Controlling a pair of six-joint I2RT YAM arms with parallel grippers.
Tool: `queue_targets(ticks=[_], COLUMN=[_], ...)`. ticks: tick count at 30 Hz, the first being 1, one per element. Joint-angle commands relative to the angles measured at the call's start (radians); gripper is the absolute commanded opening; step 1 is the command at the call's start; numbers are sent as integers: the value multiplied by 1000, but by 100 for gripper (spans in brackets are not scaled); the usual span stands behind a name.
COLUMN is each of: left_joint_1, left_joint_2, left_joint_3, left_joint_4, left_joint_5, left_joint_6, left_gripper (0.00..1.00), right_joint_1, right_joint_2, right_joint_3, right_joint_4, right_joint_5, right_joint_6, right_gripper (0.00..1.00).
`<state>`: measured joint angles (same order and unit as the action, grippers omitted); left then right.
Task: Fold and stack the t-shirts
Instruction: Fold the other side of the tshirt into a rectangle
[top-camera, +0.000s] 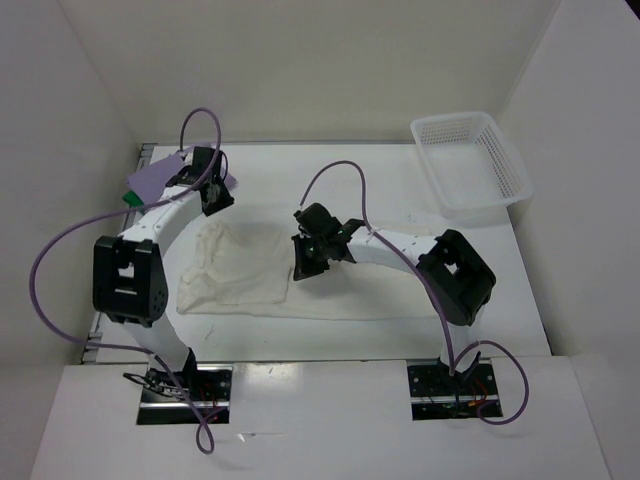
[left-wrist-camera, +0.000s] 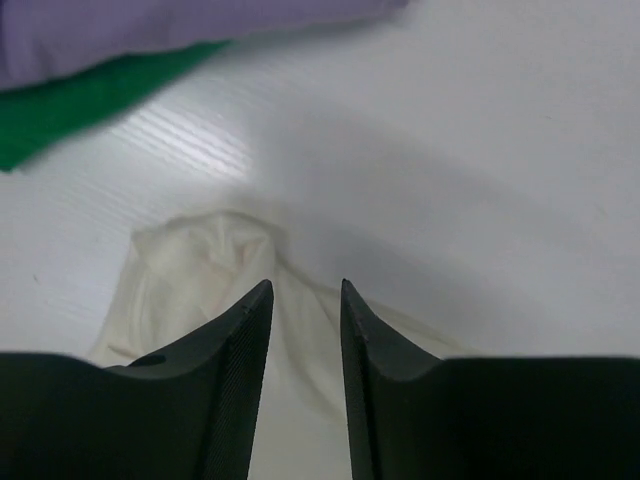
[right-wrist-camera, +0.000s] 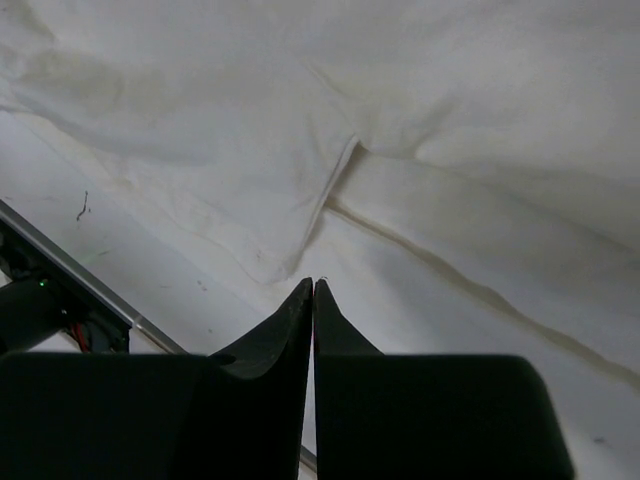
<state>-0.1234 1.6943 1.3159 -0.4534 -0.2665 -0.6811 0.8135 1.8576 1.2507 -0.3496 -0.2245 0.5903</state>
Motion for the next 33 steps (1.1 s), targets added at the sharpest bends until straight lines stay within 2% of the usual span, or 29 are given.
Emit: queue_targets(ticks=[1, 4, 6, 11, 16, 21, 28, 33], left_joint_1=[-7, -7, -7, -25, -50, -79, -79, -79], left_joint_2=[103, 158, 171, 182, 221, 260, 291, 248], left_joint_3=[77, 89, 89, 63, 62, 71, 71, -6], left_joint_4=[33, 44, 44, 88, 98, 98, 84, 126], left_joint_5=[-141, -162, -152, -139, -103, -154, -233, -283], left_joint_6=[179, 232, 252, 284, 319, 338, 336, 316], left_gripper=[40, 35, 35, 31, 28, 28, 29, 33], right_joint_1=[-4, -14, -54, -109, -175, -238, -258, -258], right_joint_2=[-15, -3, -3, 6, 15, 41, 51, 60], right_joint_3=[44, 84, 105, 105, 105, 115, 105, 87], right_joint_4=[47, 24, 12, 12, 32, 43, 52, 64], right_joint_5=[16, 25, 25, 11, -9, -27, -27, -27], right_joint_6=[-3, -23, -33, -33, -33, -33, -33, -33], right_gripper=[6, 13, 18, 21, 30, 31, 34, 35])
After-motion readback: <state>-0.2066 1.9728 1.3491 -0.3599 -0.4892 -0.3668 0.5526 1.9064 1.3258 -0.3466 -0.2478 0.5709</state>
